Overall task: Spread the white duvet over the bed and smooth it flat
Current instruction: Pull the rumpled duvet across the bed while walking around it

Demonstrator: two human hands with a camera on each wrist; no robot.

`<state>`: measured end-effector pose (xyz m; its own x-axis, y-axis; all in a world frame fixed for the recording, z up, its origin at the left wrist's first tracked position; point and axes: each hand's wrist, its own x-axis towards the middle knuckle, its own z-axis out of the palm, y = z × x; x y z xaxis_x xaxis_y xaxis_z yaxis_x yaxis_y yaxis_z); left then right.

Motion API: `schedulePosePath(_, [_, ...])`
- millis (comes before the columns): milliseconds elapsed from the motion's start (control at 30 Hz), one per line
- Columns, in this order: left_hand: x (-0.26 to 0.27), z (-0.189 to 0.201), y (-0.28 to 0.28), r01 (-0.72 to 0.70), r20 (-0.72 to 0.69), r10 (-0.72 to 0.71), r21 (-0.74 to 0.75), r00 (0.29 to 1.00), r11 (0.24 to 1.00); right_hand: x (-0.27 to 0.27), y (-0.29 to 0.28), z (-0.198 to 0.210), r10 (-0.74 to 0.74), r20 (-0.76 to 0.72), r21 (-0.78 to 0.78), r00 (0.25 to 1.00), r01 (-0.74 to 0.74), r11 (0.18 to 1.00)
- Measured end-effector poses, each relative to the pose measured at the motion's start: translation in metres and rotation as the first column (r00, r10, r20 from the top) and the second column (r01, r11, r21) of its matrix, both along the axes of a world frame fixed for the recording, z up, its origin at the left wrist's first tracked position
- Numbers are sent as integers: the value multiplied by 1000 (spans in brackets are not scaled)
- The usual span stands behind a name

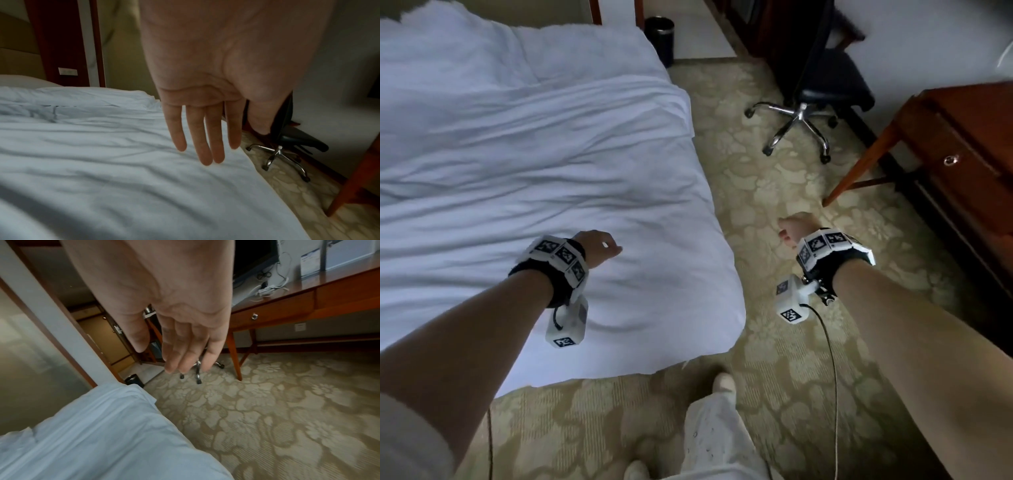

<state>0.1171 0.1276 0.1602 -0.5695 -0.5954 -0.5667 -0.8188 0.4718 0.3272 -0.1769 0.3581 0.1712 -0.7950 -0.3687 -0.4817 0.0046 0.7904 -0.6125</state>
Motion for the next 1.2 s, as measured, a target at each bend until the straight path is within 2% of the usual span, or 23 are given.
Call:
schedulePosePath(200, [-85, 13, -26, -163, -164, 159, -9, 973, 987, -83, -48, 5, 100, 8, -81, 995, -99, 992])
schedulePosePath(333, [-162, 16, -37, -230, -116, 223, -52, 968, 972, -166, -76, 9, 157, 39, -77, 987, -154, 985])
schedulePosePath(467, [-252, 26, -51, -286, -158, 275, -50, 949, 957, -259, -109, 21, 219, 18, -28, 976, -219, 975])
schedulePosePath(533, [-290, 29, -58, -283, -161, 276, -19, 948, 959, -296, -124, 22, 233, 12, -58, 972, -232, 971])
schedulePosePath(700, [-369, 20, -112, -335, -193, 328, -1, 925, 942, -379, -185, 6, 262, 4, -38, 965, -262, 964])
schedulePosePath(833, [-418, 0, -173, -390, -147, 385, -1, 911, 921, -438, -258, -7, 347, 29, -18, 937, -347, 938])
schedulePosePath(933, [-457, -4, -240, -453, -137, 447, -10, 884, 892, -491, -333, 6, 404, -22, -8, 915, -404, 915])
schedulePosePath(1067, [-514, 13, -319, -499, -176, 487, -29, 856, 866, -555, -437, 33, 483, -98, -28, 870, -488, 873])
schedulePosePath(1200, [-576, 31, -394, -506, -195, 492, -26, 848, 862, -605, -528, 40, 485, -55, -113, 873, -488, 865])
